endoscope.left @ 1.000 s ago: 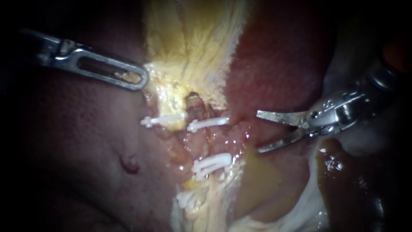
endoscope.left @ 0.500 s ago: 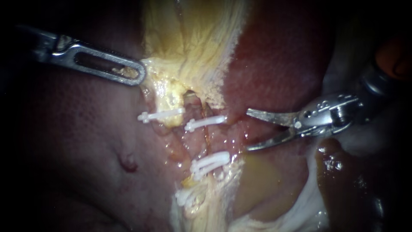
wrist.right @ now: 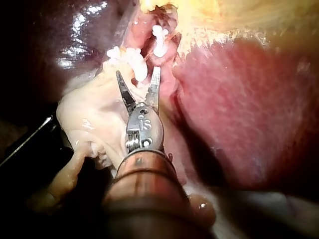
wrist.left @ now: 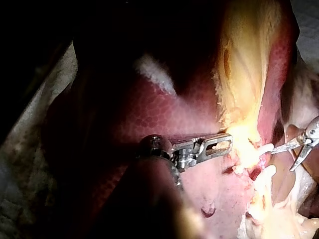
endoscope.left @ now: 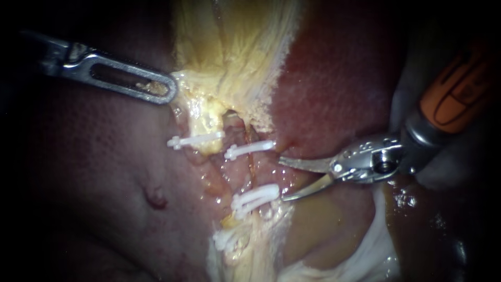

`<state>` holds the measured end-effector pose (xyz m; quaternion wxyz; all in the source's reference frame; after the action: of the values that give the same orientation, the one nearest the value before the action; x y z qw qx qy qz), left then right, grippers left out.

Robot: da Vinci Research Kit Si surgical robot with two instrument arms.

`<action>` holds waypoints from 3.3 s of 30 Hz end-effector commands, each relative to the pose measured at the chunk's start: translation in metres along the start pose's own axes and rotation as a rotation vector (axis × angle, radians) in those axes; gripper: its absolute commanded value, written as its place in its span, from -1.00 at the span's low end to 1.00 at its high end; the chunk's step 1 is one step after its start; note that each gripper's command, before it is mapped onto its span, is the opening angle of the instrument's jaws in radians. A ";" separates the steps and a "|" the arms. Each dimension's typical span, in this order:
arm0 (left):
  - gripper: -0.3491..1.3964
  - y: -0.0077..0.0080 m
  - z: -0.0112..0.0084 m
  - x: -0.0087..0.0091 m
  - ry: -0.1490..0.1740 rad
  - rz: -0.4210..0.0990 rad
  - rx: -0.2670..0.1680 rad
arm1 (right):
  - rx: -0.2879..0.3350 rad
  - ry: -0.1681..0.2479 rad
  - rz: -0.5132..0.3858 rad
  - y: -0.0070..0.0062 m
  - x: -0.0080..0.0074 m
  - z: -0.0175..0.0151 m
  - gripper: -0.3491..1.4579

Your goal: Go to the cutting position right tube

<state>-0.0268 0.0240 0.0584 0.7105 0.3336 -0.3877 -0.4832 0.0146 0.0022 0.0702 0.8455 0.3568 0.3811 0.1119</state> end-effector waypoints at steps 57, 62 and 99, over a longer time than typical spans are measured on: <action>-1.00 0.0004 0.0002 0.0001 -0.001 0.001 -0.001 | 0.350 0.328 0.092 0.0029 0.0048 0.0097 0.82; -1.00 0.0003 0.0002 0.0001 -0.001 0.001 -0.001 | 0.336 0.340 0.103 0.0032 0.0052 0.0102 0.82; -1.00 0.0004 0.0003 0.0001 -0.001 0.001 -0.001 | 0.424 0.426 0.107 -0.0007 0.0074 0.0091 0.84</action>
<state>-0.0268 0.0240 0.0589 0.7109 0.3326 -0.3879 -0.4832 0.0262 0.0003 0.0696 0.6452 0.5140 0.5458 0.1467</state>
